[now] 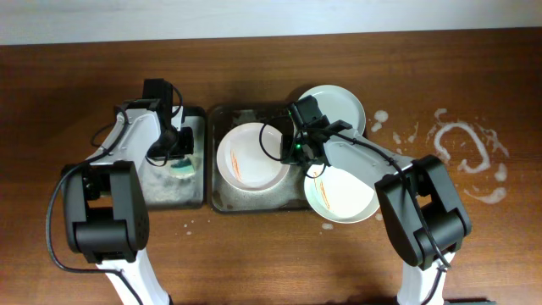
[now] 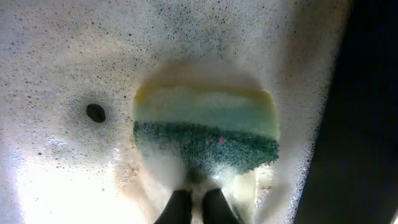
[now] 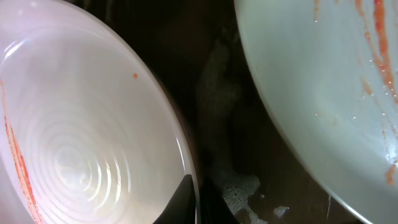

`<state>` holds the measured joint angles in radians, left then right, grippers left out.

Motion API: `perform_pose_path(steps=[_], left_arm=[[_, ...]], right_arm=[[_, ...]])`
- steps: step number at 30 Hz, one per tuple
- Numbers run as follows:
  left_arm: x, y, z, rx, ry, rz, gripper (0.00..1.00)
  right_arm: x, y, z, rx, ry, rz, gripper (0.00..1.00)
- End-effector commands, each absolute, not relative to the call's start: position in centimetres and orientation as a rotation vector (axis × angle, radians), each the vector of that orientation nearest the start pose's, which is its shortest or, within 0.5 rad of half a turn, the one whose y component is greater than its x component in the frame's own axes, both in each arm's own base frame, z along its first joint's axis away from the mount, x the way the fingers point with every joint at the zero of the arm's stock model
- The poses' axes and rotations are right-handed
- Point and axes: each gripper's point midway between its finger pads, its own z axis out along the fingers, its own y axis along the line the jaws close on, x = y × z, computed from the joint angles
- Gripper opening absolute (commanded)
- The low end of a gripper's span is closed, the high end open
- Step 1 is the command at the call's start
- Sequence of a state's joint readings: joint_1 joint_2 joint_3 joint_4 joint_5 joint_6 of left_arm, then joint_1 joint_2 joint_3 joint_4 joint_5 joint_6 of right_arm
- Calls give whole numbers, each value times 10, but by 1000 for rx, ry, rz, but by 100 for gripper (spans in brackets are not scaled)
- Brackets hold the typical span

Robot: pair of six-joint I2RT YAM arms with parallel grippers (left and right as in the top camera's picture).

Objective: Clean dirty plates on tray and stack at the side
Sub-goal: 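Grasp the green sponge with the left gripper and lift it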

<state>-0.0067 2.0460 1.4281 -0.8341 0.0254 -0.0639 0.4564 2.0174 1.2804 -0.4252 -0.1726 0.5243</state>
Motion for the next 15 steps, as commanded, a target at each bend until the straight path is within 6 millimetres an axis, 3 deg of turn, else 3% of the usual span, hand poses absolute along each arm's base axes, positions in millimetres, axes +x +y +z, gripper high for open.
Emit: perform_pose_path(steps=[1, 4, 6, 7, 15], left_arm=[[396, -12, 11, -69, 3067, -67, 1], [418, -12, 86, -63, 2967, -70, 1], [423, -10, 117, -63, 2919, -53, 1], [422, -5, 124, -67, 2905, -12, 1], [415, -1, 120, -72, 2935, 29, 1]], right_arm=[[393, 225, 1, 50, 2834, 448, 5], [393, 225, 1, 51, 2834, 448, 5], [393, 225, 1, 51, 2834, 448, 5], [393, 225, 1, 51, 2834, 448, 5], [393, 225, 1, 50, 2830, 450, 5]])
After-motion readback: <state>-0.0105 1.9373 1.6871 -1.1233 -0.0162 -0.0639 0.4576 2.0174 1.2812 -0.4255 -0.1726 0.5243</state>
